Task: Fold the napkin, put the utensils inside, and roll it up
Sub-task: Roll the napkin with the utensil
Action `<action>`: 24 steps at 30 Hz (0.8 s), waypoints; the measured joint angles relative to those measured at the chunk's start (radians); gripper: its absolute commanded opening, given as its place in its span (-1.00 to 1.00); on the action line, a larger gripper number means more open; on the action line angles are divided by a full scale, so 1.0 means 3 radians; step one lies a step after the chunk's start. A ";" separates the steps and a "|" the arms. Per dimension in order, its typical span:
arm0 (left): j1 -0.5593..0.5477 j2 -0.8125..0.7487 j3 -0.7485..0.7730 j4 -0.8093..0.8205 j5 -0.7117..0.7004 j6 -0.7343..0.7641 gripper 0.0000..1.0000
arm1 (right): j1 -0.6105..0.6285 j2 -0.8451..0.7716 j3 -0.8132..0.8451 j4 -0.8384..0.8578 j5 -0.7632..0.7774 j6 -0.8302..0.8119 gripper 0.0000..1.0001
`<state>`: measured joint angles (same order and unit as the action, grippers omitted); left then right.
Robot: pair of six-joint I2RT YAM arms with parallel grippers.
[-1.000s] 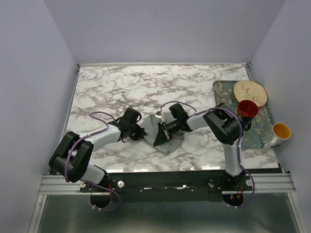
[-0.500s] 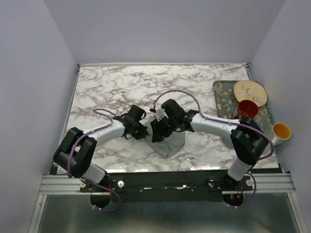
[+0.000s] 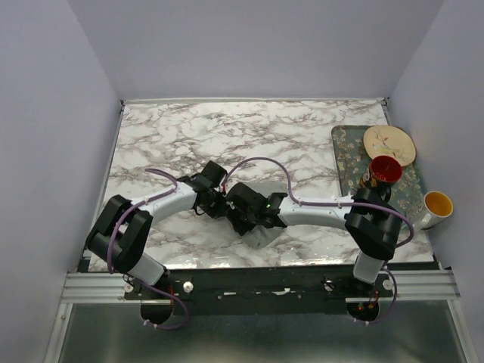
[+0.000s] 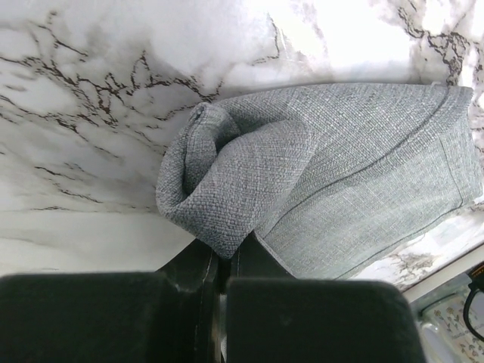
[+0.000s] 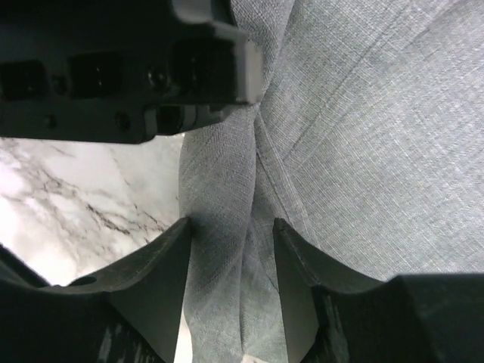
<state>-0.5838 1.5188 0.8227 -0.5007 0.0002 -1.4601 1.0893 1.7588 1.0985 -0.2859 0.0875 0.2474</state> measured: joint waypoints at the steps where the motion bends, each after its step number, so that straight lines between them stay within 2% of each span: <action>1: 0.0004 0.0003 0.0000 -0.0011 0.0004 -0.0014 -1.00 | 0.0023 0.0033 0.0018 -0.0013 0.0033 0.0011 0.09; 9: 0.0022 0.0024 0.0014 -0.0037 0.0027 -0.0056 -1.00 | 0.0080 0.0104 0.0037 0.0014 0.0093 0.0100 0.35; 12: 0.0022 0.0024 0.0013 -0.0034 0.0028 -0.0083 -1.00 | 0.0081 0.0106 0.0011 0.0074 -0.0003 0.0112 0.33; 14: 0.0020 0.0024 0.0006 -0.0032 0.0031 -0.0106 -1.00 | 0.0081 0.0122 0.0001 0.0122 -0.0043 0.0118 0.22; 15: 0.0022 0.0023 0.0003 -0.0027 0.0036 -0.0113 -1.00 | 0.0081 0.0139 0.0001 0.0145 -0.0052 0.0121 0.03; 16: 0.0024 0.0013 -0.0023 0.0001 0.0046 -0.0135 -1.00 | 0.0081 0.0154 0.0001 0.0161 -0.0052 0.0121 -0.07; 19: 0.0023 -0.0047 -0.0094 0.0078 0.0052 -0.0200 -1.00 | 0.0083 0.0253 0.0037 0.0172 -0.0005 0.0097 -0.28; 20: 0.0023 -0.0053 -0.0102 0.0084 0.0050 -0.0206 -1.00 | 0.0084 0.0263 0.0043 0.0172 0.0032 0.0089 -0.42; 21: 0.0023 -0.0062 -0.0113 0.0094 0.0051 -0.0214 -1.00 | 0.0085 0.0266 0.0043 0.0168 0.0060 0.0080 -0.69; 22: 0.0022 -0.0072 -0.0130 0.0112 0.0050 -0.0216 -0.98 | 0.0086 0.0266 0.0043 0.0164 0.0089 0.0074 -0.79; 23: 0.0020 -0.0080 -0.0141 0.0117 0.0043 -0.0221 -0.87 | 0.0088 0.0266 0.0043 0.0163 0.0118 0.0076 -0.85; 24: 0.0018 -0.0093 -0.0153 0.0117 0.0027 -0.0226 -0.56 | 0.0085 0.0259 0.0029 0.0178 0.0145 0.0079 -0.93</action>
<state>-0.5785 1.4910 0.7769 -0.4656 0.0082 -1.5280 1.1149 1.8366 1.1072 -0.2325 0.1310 0.2710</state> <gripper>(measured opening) 0.050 0.179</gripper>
